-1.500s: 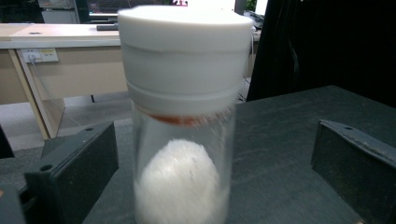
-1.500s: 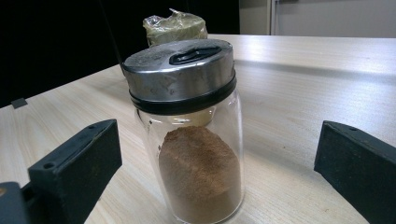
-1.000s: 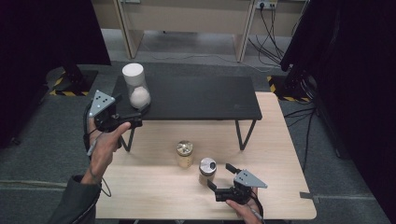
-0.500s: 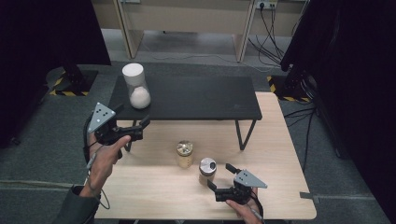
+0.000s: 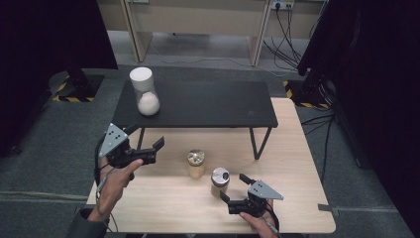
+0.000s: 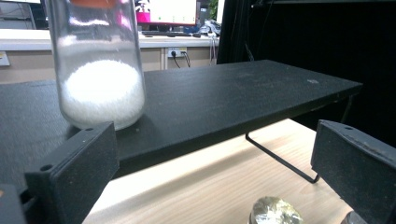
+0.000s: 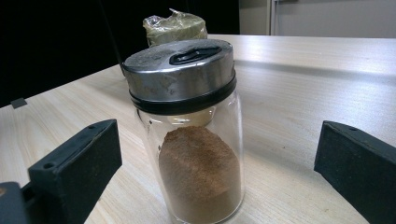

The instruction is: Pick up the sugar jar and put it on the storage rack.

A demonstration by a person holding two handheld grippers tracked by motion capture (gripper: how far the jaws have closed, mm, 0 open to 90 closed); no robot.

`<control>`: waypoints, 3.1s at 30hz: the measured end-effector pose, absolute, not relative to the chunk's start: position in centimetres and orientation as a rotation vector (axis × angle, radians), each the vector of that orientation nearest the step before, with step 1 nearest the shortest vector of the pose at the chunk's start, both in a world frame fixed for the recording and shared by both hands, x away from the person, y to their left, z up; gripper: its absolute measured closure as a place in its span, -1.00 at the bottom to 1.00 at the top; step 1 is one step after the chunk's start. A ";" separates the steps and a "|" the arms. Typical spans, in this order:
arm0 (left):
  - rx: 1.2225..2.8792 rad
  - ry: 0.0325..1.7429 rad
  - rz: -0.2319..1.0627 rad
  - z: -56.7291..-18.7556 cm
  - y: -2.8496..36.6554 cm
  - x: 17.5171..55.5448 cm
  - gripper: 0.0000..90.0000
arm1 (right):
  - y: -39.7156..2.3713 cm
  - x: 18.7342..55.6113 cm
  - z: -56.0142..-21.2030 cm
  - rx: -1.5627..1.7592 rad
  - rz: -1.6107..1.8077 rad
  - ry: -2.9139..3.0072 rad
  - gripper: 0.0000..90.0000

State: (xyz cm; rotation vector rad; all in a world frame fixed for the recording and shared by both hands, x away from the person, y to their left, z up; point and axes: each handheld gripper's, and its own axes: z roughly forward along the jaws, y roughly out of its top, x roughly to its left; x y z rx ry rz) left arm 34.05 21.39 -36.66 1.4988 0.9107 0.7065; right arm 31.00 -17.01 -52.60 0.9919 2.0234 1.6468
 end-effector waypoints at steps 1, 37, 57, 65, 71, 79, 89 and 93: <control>1.501 0.907 0.708 -36.9 21.4 34.0 -1.00 | -17.0 31.0 -52.6 0.991 1.647 2.024 -0.98; 1.520 0.858 0.683 -45.2 20.7 32.2 -1.00 | -17.0 31.0 -52.6 0.992 1.649 2.022 -0.98; 1.536 0.838 0.680 -49.0 20.9 31.7 -0.99 | -17.0 31.0 -52.6 0.989 1.649 2.024 -0.98; 1.545 0.844 0.670 -50.4 20.8 31.5 -0.99 | -17.0 31.0 -52.6 0.988 1.651 2.025 -0.98; 1.560 0.835 0.666 -51.3 20.6 31.3 -0.99 | -17.1 31.0 -52.6 0.990 1.654 2.023 -0.98; 1.571 0.824 0.662 -52.1 20.4 31.2 -0.99 | -17.1 31.1 -52.6 0.994 1.660 2.021 -0.98; 1.584 0.817 0.662 -52.8 20.3 30.7 -0.99 | -17.1 31.0 -52.6 0.989 1.659 2.020 -0.98; 1.594 0.814 0.664 -53.0 20.3 30.7 -0.99 | -17.1 31.0 -52.6 0.990 1.659 2.020 -0.98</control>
